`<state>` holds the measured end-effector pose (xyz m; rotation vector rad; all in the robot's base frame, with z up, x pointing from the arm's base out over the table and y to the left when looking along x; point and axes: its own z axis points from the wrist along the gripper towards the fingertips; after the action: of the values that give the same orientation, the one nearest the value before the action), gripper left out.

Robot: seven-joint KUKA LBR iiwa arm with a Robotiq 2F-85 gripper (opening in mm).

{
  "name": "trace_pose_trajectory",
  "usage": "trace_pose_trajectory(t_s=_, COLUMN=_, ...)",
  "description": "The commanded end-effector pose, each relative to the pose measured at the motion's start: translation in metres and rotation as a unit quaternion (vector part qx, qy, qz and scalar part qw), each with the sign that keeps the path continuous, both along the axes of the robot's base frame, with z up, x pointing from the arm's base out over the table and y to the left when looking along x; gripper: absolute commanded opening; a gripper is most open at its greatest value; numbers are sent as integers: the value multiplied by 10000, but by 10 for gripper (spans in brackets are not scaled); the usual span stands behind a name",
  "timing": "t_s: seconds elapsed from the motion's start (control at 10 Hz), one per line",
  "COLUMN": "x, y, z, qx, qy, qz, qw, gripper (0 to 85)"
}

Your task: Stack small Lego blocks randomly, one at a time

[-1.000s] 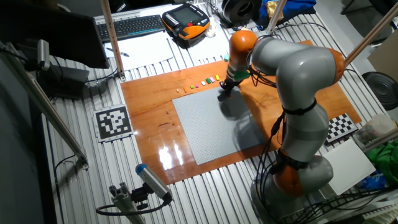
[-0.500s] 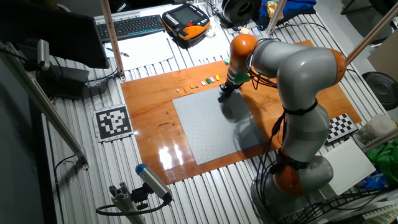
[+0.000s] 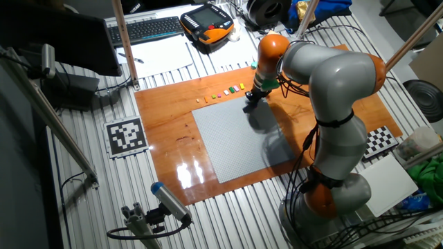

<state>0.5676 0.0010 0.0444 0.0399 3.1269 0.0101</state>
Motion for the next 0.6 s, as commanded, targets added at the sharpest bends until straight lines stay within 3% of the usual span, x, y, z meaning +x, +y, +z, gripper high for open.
trace_pose_trajectory(t_s=0.0, x=-4, y=0, z=-15, qx=0, qy=-14, qz=0, qw=10000, gripper=0)
trace_pose_trajectory(t_s=0.5, x=4, y=-11, z=-28, qx=-16, qy=-29, qz=23, qw=10000, gripper=0)
